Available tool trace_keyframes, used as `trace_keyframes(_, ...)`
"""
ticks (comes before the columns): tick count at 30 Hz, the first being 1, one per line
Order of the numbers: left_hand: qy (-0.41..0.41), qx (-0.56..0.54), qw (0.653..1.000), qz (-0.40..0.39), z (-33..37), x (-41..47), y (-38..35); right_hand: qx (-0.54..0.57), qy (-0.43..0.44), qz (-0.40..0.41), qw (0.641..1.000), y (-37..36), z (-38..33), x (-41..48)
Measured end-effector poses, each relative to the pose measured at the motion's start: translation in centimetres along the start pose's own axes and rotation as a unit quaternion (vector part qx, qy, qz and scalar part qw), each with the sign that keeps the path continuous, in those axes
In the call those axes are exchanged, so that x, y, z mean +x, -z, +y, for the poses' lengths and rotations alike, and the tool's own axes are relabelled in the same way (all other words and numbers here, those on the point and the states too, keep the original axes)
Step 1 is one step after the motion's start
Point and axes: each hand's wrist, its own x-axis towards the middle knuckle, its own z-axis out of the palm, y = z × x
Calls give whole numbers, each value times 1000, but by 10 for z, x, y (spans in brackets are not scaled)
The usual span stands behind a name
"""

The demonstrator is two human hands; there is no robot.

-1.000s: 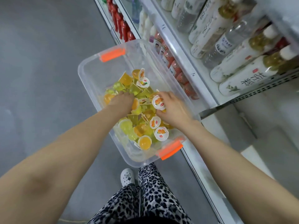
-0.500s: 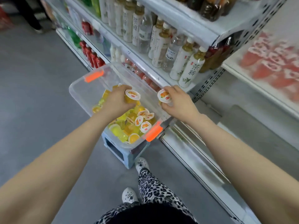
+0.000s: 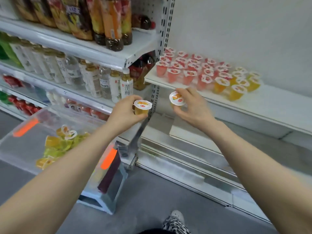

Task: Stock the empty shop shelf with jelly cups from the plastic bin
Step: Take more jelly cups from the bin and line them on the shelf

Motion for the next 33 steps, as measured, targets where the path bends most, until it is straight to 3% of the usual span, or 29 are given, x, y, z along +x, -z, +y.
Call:
trace_keyframes(6, -87, 8, 996, -21, 82, 40, -53, -39, -51, 74, 995, 66, 79, -13)
trace_keyframes(15, -158, 13, 987, -30, 190, 92, -143, -28, -152, 89, 984, 153, 205, -31)
trace_keyframes(24, -193, 79, 978, -14, 221, 115, -196, -3, -225, 4, 974, 139, 283, -26)
trace_keyframes(33, -204, 127, 971, 1, 237, 117, -207, 12, -194, 5, 981, 118, 306, -13)
